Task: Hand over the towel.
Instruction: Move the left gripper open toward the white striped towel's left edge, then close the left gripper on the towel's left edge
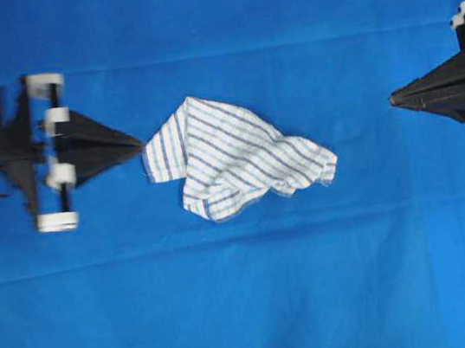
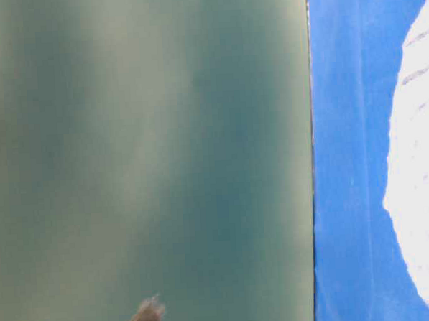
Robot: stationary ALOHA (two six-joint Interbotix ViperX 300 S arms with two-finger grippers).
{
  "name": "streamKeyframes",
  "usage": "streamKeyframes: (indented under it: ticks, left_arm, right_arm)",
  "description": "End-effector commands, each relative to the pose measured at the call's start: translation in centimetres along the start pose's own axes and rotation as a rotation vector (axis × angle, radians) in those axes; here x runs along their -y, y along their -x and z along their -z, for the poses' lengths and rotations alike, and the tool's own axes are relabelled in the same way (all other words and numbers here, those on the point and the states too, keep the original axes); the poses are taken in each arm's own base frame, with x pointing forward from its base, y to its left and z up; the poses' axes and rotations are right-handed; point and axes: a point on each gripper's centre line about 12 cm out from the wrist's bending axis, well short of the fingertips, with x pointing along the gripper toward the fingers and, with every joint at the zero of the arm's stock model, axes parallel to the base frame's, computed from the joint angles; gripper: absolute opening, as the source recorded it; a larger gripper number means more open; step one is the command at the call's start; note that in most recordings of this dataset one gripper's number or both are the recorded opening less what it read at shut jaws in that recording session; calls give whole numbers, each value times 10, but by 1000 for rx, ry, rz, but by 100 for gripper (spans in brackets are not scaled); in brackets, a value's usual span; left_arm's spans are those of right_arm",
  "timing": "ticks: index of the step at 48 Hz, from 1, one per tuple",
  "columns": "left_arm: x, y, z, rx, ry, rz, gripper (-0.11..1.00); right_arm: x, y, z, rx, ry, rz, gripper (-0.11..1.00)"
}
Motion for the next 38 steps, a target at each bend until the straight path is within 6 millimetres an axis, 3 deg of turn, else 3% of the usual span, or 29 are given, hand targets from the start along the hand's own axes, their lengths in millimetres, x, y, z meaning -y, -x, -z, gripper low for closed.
streamKeyframes:
  ticks: [1, 10, 15, 29, 38]
  left_arm:
    - [-4, -19, -4, -14, 7, -14, 17]
    - [-7, -67, 28, -180, 16, -19, 74]
    - [-7, -92, 56, -315, 18, -18, 92]
    - [-9, -143, 117, -545, 24, -20, 93]
    - [-14, -157, 143, -600, 28, -29, 94]
  right_arm:
    - [0, -2, -10, 23, 0, 2, 0]
    - [0, -4, -7, 9, 0, 1, 0]
    - [0, -6, -5, 0, 0, 1, 0]
    - [0, -12, 1, -31, 0, 1, 0]
    - [0, -14, 4, -41, 0, 0, 0]
